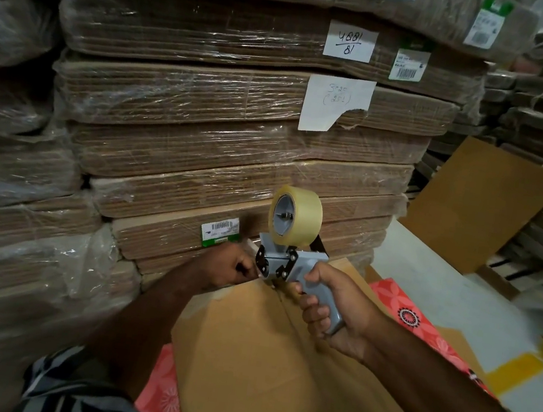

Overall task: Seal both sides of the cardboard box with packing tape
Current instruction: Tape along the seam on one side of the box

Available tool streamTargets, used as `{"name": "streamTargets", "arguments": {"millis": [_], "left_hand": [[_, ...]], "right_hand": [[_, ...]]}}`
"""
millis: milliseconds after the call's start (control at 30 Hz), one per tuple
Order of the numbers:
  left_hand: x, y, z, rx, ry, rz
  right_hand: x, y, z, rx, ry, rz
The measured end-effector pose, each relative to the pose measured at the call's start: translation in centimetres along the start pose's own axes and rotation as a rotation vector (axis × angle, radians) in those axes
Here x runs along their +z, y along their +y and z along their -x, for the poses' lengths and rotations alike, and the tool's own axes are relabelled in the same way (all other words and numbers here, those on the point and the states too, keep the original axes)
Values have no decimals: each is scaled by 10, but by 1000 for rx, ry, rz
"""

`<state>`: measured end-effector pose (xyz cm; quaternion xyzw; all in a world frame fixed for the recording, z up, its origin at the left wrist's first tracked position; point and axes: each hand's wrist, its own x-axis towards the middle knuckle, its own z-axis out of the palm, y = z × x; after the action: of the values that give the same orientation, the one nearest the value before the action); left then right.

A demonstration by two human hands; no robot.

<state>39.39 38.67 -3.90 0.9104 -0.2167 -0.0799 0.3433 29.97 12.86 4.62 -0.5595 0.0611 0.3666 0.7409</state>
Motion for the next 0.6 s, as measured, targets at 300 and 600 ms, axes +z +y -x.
{"name": "streamTargets", "arguments": {"millis": [300,600], "left_hand": [[-3,13,14,-356,-53,891],[4,21,14,-227,-181,764]], "right_hand": [[1,3,4,-9,16,54],[1,8,13,-43,60,97]]}}
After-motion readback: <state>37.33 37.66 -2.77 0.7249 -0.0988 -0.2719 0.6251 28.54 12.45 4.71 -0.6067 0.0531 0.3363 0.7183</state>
